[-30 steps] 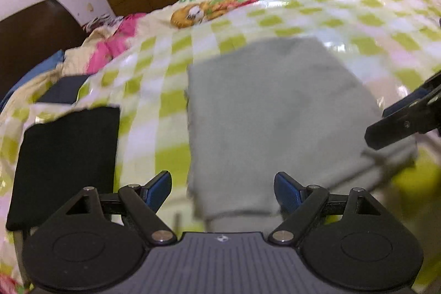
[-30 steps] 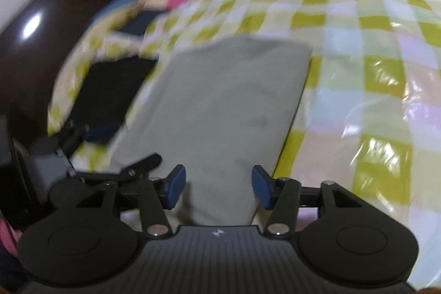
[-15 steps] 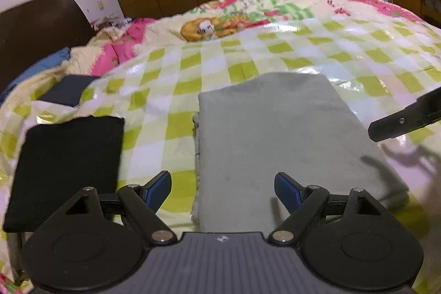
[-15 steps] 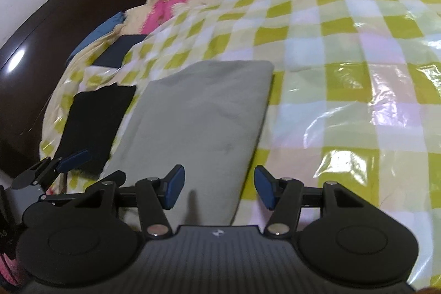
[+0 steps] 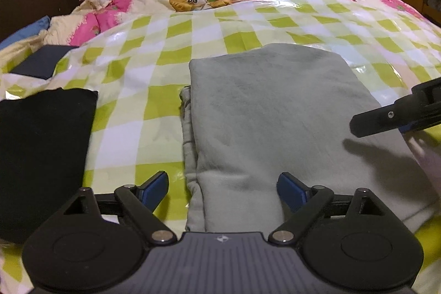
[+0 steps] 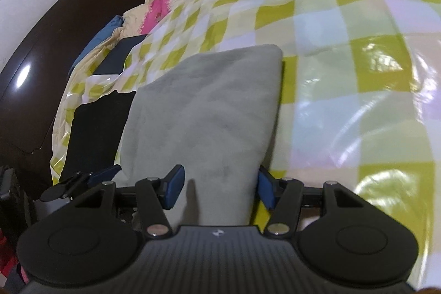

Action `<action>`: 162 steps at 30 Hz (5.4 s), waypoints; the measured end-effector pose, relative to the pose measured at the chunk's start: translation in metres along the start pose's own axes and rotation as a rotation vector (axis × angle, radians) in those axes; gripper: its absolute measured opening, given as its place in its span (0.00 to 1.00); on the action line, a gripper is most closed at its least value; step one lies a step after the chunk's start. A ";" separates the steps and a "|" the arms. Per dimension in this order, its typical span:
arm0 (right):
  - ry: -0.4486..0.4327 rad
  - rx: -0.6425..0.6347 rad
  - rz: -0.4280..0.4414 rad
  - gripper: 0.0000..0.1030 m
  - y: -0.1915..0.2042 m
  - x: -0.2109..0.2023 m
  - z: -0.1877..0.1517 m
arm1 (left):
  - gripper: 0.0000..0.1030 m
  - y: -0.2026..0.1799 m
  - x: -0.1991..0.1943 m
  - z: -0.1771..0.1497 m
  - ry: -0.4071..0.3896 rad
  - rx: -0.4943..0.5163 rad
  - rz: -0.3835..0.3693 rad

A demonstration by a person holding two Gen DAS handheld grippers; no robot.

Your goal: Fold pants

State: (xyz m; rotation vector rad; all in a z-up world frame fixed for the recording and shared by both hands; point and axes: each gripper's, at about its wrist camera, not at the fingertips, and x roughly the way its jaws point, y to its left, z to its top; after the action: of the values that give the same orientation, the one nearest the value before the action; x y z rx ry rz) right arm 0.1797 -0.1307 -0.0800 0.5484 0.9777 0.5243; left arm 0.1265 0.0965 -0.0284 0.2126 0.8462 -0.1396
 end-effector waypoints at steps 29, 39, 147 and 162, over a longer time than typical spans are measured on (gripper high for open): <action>0.052 -0.020 -0.015 0.33 0.013 0.026 0.012 | 0.85 0.003 0.016 0.010 -0.002 -0.064 -0.077; 0.076 -0.033 -0.025 0.40 0.019 0.038 0.015 | 1.00 0.010 0.030 0.006 -0.004 -0.063 -0.089; -0.481 0.153 -0.744 0.31 -0.194 -0.393 -0.034 | 0.53 -0.464 -0.025 0.125 -0.021 0.402 -0.586; -0.559 0.305 -0.708 0.39 -0.092 -0.373 -0.133 | 0.97 -0.399 -0.096 0.067 -0.129 0.336 -0.516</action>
State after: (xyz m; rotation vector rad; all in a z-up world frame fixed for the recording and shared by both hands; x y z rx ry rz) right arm -0.0925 -0.4112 0.0323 0.5348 0.6467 -0.4057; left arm 0.0299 -0.3033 0.0353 0.2925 0.7302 -0.7738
